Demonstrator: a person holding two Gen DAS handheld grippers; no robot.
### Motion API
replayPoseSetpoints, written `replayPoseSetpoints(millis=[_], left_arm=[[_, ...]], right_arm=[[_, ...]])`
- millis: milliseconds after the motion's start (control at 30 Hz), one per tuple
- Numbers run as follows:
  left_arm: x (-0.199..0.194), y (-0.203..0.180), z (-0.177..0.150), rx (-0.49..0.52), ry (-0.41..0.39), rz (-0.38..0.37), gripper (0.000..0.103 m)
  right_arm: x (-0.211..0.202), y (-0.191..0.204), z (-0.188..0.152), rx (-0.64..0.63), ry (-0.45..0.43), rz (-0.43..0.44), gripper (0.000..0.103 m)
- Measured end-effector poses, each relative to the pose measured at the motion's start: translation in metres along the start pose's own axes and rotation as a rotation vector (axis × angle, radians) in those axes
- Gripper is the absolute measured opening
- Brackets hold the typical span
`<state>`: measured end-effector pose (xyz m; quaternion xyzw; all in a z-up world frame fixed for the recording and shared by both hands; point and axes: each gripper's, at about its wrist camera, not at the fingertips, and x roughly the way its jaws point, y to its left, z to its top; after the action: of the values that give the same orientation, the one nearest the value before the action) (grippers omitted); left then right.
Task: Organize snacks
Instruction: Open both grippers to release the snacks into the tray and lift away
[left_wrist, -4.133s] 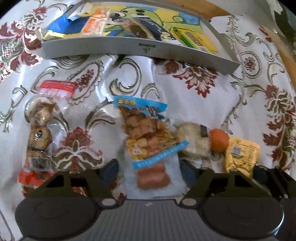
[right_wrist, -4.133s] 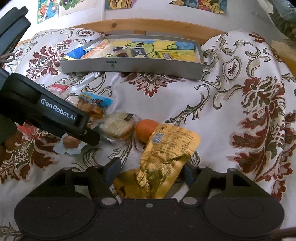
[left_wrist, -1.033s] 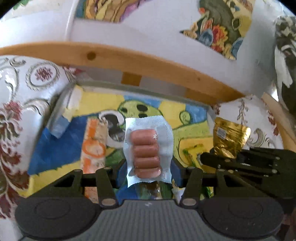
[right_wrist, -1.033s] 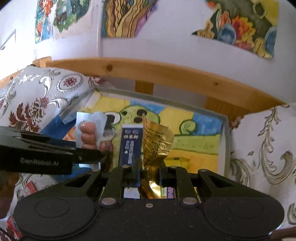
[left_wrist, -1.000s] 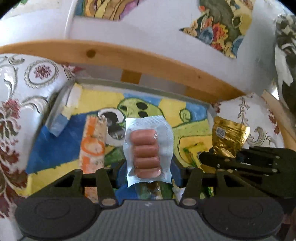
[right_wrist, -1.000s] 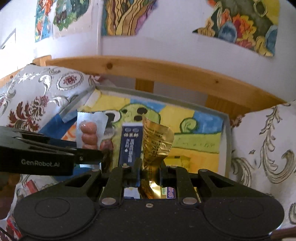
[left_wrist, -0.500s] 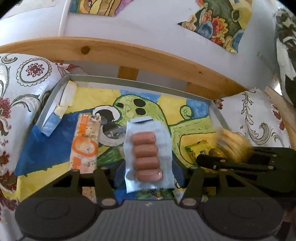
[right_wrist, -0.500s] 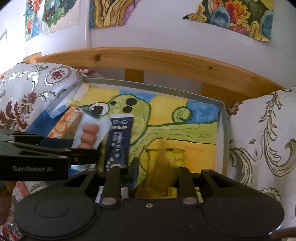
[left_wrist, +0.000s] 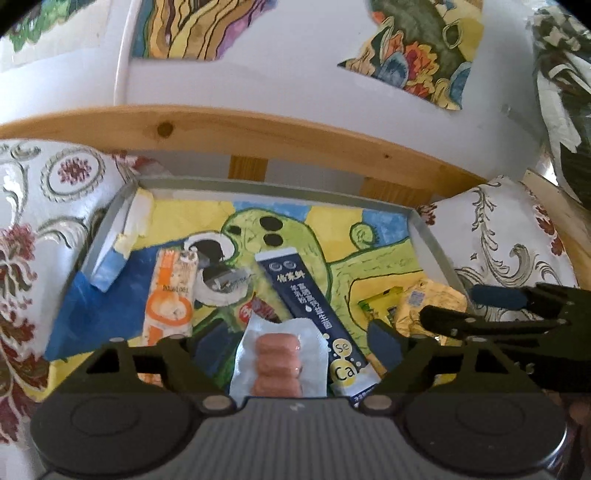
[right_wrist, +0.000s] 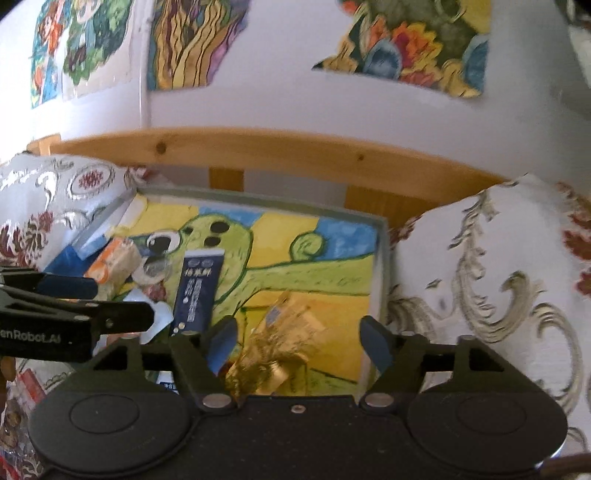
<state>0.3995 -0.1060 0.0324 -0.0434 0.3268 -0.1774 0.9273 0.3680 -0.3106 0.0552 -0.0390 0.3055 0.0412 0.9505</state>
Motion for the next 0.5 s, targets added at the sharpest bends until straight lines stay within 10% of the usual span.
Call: replayPoseSetpoints(millis=[500], left_arm=[[-0.075,-0.008,-0.007,-0.026,-0.13,0.139,0.103]], right_arm=[[-0.084,0.002,0.0,-0.017,-0.171,-0.044,0.102]])
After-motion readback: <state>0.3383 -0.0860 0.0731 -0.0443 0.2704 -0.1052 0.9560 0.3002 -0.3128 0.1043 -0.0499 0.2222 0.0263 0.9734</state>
